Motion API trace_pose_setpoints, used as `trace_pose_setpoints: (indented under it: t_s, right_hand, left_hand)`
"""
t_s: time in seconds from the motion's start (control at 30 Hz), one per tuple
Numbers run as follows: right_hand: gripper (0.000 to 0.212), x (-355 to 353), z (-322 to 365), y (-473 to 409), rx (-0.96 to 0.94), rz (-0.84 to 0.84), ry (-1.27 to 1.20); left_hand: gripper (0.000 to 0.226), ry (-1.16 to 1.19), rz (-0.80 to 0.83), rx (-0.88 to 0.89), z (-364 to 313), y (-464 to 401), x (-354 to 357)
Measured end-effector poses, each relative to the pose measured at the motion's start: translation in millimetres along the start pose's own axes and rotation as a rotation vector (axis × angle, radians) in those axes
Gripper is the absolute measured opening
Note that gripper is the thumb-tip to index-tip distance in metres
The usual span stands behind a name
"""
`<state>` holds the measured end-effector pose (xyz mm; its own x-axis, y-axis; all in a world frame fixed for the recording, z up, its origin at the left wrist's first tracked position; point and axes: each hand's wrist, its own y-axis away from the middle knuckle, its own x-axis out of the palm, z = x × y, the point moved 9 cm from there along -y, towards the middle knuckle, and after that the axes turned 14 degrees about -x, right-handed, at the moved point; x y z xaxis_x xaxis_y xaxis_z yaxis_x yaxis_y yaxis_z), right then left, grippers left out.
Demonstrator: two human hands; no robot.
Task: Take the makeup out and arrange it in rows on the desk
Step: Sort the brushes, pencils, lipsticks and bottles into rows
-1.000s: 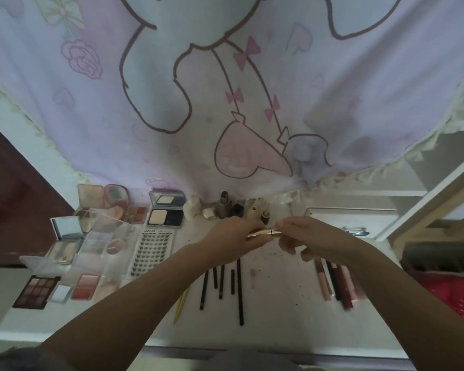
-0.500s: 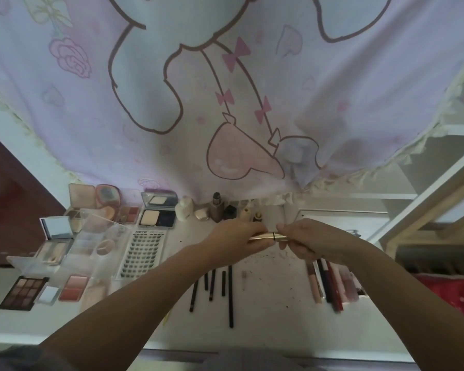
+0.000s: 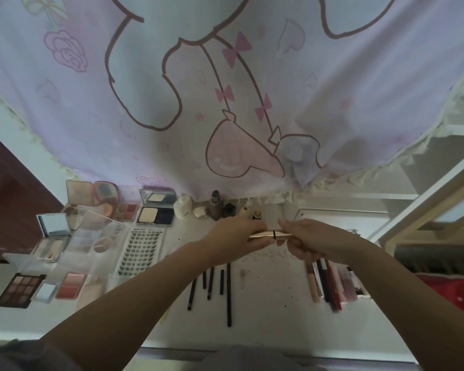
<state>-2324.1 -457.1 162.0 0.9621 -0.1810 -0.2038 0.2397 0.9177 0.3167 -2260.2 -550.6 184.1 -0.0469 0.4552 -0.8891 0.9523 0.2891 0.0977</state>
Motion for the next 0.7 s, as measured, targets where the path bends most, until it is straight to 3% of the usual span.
trace_pose_setpoints:
  t_s: [0.17, 0.3, 0.47, 0.6, 0.7]
  right_hand:
    - [0.020, 1.6, 4.0, -0.8, -0.033, 0.020, 0.011]
    - [0.044, 3.5, -4.3, 0.2, 0.042, 0.013, -0.040]
    - [0.019, 6.2, 1.6, -1.8, -0.034, 0.007, -0.062]
    - [0.039, 2.5, -3.8, -2.1, 0.016, -0.035, -0.019]
    - [0.019, 1.5, 0.4, -3.1, -0.051, -0.028, -0.019]
  left_hand:
    - [0.031, -0.011, 0.017, 0.001, 1.6, 1.7, -0.5]
    - [0.031, 0.001, 0.009, 0.016, 0.1, 3.2, -2.0]
    - [0.032, -0.024, 0.010, 0.013, 2.9, 5.2, -2.8]
    - [0.031, -0.008, 0.014, 0.012, 1.8, 5.6, -2.8]
    - [0.031, -0.014, 0.014, 0.004, 2.5, 4.7, -1.7]
